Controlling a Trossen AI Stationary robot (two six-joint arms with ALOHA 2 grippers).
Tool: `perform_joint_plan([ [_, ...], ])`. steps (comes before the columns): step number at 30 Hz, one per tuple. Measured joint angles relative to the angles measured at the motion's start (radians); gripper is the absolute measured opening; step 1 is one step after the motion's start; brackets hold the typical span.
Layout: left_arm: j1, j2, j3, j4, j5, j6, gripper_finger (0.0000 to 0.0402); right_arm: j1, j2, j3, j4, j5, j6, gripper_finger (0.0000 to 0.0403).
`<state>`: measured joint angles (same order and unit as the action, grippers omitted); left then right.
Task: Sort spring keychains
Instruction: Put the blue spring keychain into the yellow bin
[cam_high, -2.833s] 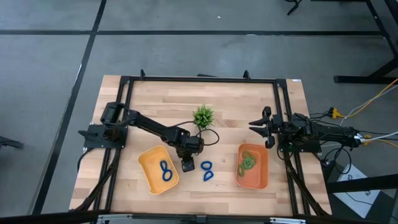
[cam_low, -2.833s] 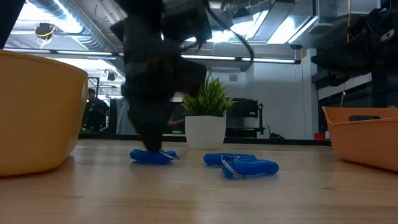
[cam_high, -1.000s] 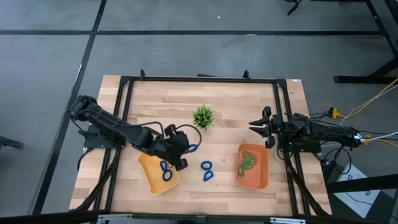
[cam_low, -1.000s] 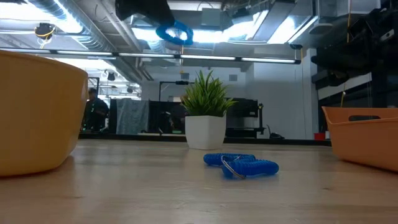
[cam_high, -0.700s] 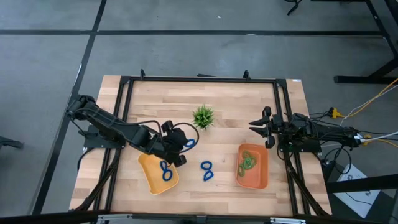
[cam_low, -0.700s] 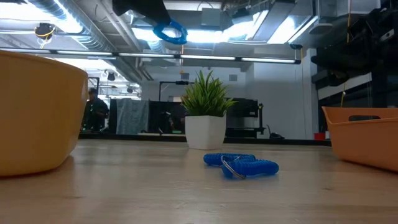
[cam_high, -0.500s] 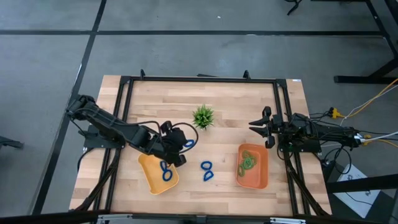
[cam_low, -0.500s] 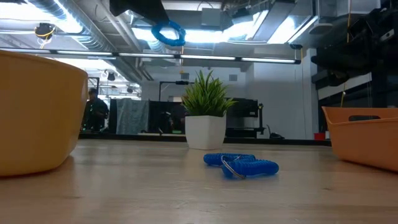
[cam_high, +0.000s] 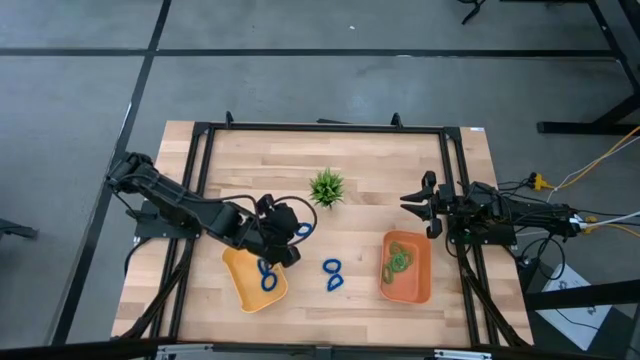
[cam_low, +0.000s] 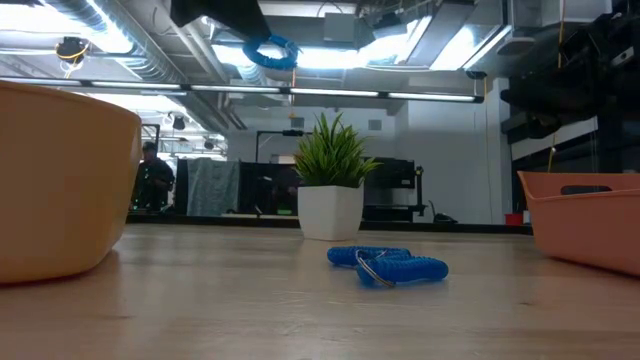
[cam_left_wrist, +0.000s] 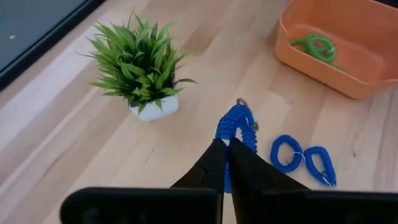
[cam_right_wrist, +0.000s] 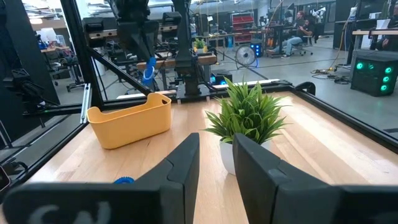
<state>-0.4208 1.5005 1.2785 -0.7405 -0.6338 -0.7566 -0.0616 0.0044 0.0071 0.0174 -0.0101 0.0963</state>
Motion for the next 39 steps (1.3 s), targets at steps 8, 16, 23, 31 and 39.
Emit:
perform_joint_plan([
  [8,-0.048,0.000,0.000,-0.083,0.008,-0.095,0.0003,0.000,0.000,0.000,0.000,0.000,0.000,0.0097],
  [16,-0.101,-0.023,0.000,-0.287,0.119,-0.341,0.0003,0.000,0.000,0.000,0.000,0.000,0.000,0.0097],
  [23,-0.159,-0.133,0.001,-0.318,0.082,-0.377,0.0003,0.000,0.000,0.000,0.000,0.000,0.000,0.0097],
  [31,-0.195,-0.223,0.001,-0.443,0.027,-0.460,0.0003,0.000,0.000,0.000,0.000,0.000,0.000,0.0097],
  [39,-0.195,-0.243,-0.002,-0.491,0.045,-0.461,0.0003,0.000,0.000,0.000,0.000,0.000,0.000,0.0097],
])
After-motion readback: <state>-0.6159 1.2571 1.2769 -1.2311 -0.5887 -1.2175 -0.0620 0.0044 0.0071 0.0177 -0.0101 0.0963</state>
